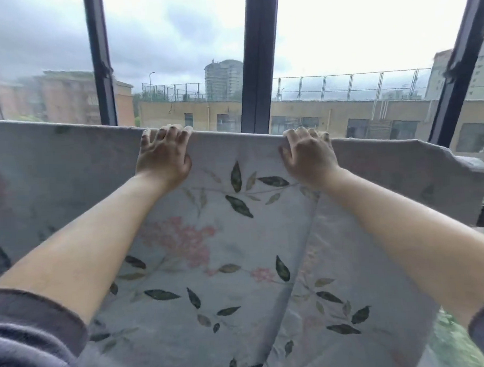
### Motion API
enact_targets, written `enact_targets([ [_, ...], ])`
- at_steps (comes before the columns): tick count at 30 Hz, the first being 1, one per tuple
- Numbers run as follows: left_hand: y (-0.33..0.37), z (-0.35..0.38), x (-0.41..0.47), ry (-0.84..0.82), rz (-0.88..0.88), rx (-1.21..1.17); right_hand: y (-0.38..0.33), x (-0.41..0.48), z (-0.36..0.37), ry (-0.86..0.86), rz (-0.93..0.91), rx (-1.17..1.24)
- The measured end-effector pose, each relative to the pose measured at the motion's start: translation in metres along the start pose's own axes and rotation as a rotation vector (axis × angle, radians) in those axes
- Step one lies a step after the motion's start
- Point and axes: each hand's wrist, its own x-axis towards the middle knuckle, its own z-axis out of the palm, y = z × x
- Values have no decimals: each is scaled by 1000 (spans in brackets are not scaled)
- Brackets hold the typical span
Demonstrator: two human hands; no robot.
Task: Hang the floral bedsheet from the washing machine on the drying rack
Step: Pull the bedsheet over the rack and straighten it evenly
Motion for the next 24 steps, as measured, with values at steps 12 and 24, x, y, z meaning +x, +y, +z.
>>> enact_targets([
  [12,-288,-30,-74,-236,-171,147,-319,87,31,-77,-109,57],
  [24,-545,-28,-108,-54,-597,34,-541,168,51,-51,-237,184],
])
